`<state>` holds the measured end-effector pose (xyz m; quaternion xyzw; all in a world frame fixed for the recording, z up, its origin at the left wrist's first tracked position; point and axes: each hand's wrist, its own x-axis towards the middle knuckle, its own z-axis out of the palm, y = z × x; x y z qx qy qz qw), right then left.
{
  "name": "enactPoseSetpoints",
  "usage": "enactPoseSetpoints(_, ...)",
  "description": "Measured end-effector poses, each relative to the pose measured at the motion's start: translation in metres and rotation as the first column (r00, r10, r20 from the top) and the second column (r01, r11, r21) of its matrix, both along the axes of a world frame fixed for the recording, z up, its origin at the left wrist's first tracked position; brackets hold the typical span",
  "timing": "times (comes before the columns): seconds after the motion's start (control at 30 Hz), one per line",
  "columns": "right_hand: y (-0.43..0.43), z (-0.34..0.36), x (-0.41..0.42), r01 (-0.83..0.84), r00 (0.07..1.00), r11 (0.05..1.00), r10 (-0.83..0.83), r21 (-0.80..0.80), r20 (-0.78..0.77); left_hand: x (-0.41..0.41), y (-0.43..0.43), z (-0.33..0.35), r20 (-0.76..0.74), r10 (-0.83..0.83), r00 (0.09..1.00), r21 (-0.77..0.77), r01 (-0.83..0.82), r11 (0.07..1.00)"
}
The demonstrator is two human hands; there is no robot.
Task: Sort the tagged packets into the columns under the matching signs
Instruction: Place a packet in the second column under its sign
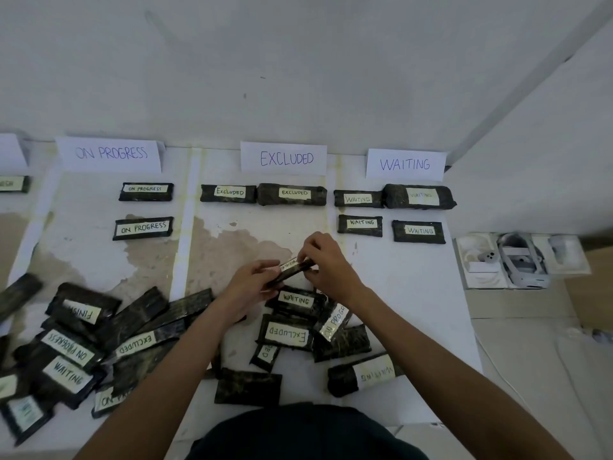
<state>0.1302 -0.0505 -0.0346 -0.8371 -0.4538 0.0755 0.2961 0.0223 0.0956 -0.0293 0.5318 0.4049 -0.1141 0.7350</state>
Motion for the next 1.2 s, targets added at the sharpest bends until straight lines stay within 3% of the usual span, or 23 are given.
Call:
enactPoseSetpoints(0.2, -0.014, 0.005, -0.002, 0.086, 0.984, 0.995, -0.091, -0.040, -0.153, -0.007, 0.002, 0.004, 0.131, -0.041, 0.991, 0.240, 0.008, 0.971)
enactPoseSetpoints(0.3, -0.020, 0.008, -0.002, 0.069, 0.981, 0.995, -0.079, -0.066, -0.177, -0.009, -0.001, 0.004, 0.135, -0.048, 0.990, 0.250, 0.012, 0.968)
enactPoseSetpoints(0.47, -0.022, 0.014, -0.012, -0.003, 0.944, 0.974, -0.072, -0.224, -0.323, -0.007, -0.002, 0.009, 0.110, 0.139, 0.984, 0.195, -0.159, 0.968)
enactPoseSetpoints(0.73, 0.010, 0.023, -0.046, 0.191, 0.643, 0.971, -0.233, -0.142, -0.730, -0.010, -0.001, 0.025, 0.153, -0.089, 0.984, 0.428, 0.015, 0.904)
enactPoseSetpoints(0.8, 0.023, 0.023, -0.053, 0.252, 0.552, 0.956, -0.269, -0.149, -0.789, -0.019, 0.004, 0.026, 0.117, -0.189, 0.975, 0.592, 0.085, 0.801)
enactPoseSetpoints(0.87, 0.038, 0.022, -0.060, 0.320, 0.474, 0.933, -0.310, -0.167, -0.824, -0.035, 0.012, 0.026, 0.059, -0.314, 0.948, 0.762, 0.161, 0.628)
enactPoseSetpoints(0.97, 0.063, 0.020, -0.072, 0.412, 0.251, 0.892, -0.310, -0.189, -0.917, -0.059, 0.033, 0.023, -0.079, -0.479, 0.874, 0.908, 0.261, 0.327)
enactPoseSetpoints(1.0, 0.072, 0.020, -0.076, 0.423, 0.185, 0.886, -0.289, -0.189, -0.939, -0.066, 0.041, 0.023, -0.124, -0.505, 0.855, 0.919, 0.290, 0.266)
enactPoseSetpoints(1.07, 0.091, 0.020, -0.086, 0.419, 0.135, 0.890, -0.254, -0.178, -0.958, -0.077, 0.056, 0.025, -0.135, -0.509, 0.850, 0.919, 0.299, 0.255)
enactPoseSetpoints(1.2, 0.124, 0.024, -0.106, 0.406, 0.125, 0.899, -0.233, -0.165, -0.964, -0.094, 0.088, 0.024, -0.148, -0.497, 0.855, 0.919, 0.304, 0.249)
